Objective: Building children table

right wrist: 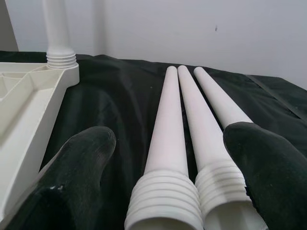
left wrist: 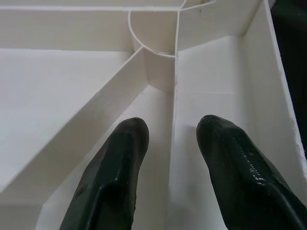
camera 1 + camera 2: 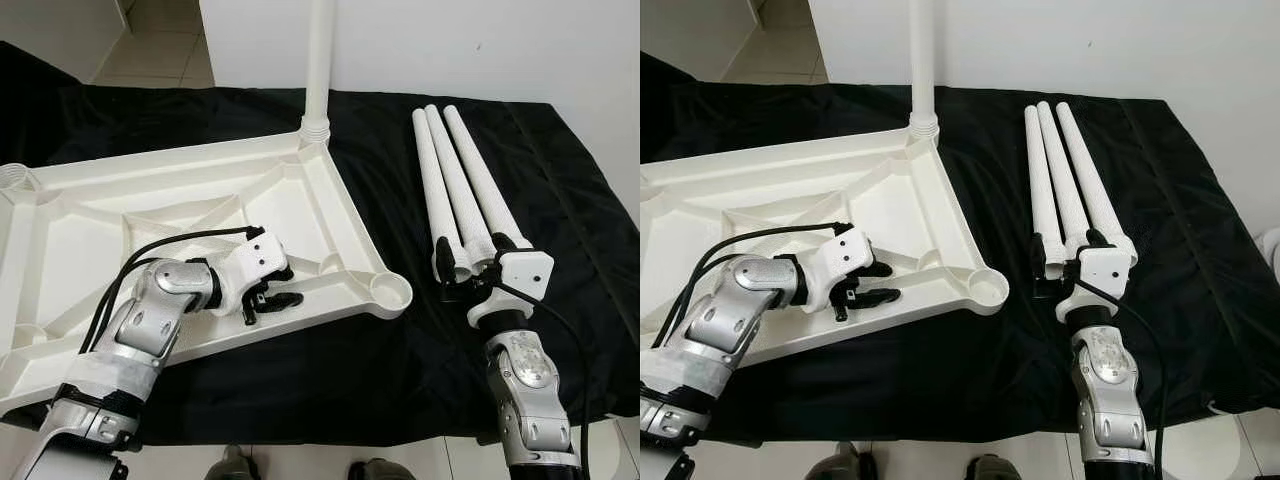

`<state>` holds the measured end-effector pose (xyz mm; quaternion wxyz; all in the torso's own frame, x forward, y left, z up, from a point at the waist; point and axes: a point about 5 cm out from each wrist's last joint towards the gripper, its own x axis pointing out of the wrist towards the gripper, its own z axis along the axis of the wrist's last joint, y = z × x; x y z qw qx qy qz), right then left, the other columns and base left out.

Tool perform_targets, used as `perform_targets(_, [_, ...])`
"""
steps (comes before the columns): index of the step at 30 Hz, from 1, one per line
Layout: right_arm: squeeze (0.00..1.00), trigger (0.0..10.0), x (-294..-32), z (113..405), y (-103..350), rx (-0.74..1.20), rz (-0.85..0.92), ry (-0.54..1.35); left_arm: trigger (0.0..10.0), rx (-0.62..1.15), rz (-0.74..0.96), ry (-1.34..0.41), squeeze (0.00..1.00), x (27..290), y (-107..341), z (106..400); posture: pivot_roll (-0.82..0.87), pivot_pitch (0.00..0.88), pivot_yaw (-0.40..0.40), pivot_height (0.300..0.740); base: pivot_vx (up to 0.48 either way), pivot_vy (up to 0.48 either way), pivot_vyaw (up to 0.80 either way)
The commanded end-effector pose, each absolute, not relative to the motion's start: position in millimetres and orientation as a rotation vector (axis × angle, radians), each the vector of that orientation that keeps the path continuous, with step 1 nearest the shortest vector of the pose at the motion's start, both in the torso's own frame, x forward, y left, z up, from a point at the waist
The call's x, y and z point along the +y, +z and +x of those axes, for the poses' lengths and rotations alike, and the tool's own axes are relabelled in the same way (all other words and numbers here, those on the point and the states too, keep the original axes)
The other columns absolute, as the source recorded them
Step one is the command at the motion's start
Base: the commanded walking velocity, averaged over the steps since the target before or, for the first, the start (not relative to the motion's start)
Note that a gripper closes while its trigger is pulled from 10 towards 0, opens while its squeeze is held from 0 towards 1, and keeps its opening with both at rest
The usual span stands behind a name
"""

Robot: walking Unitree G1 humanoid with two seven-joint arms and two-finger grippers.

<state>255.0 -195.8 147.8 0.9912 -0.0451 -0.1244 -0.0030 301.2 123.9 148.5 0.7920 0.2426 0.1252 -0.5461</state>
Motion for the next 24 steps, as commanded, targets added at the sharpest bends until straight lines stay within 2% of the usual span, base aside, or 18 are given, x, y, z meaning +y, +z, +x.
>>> perform_targets(1, [0.00, 10.0, -195.4, 253.8, 144.9, -0.233, -0.087, -0.003, 10.0, 0.265, 0.502, -1.165, 0.00, 125.9, 153.8, 304.3, 0.04, 0.085, -0.013, 0.740, 0.000, 0.000, 0.00])
perform_targets(6, [0.00, 10.0, -195.6, 254.6, 145.0, -0.233, -0.087, -0.002, 10.0, 0.244, 0.481, -1.159, 0.00, 123.9, 160.1, 306.6, 0.04, 0.084, -0.015, 0.740, 0.000, 0.000, 0.00])
perform_targets(17, [0.00, 10.0, -194.6, 255.9, 144.0, -0.231, -0.087, 0.004, 10.0, 0.287, 0.524, -1.397, 0.00, 120.4, 146.6, 269.2, 0.04, 0.079, -0.020, 0.740, 0.000, 0.000, 0.00])
perform_targets(24, [0.00, 10.0, -193.2, 257.9, 143.9, -0.230, -0.086, 0.012, 10.0, 0.303, 0.557, -1.438, 0.00, 123.6, 143.4, 263.0, 0.05, 0.074, -0.025, 0.740, 0.000, 0.000, 0.00])
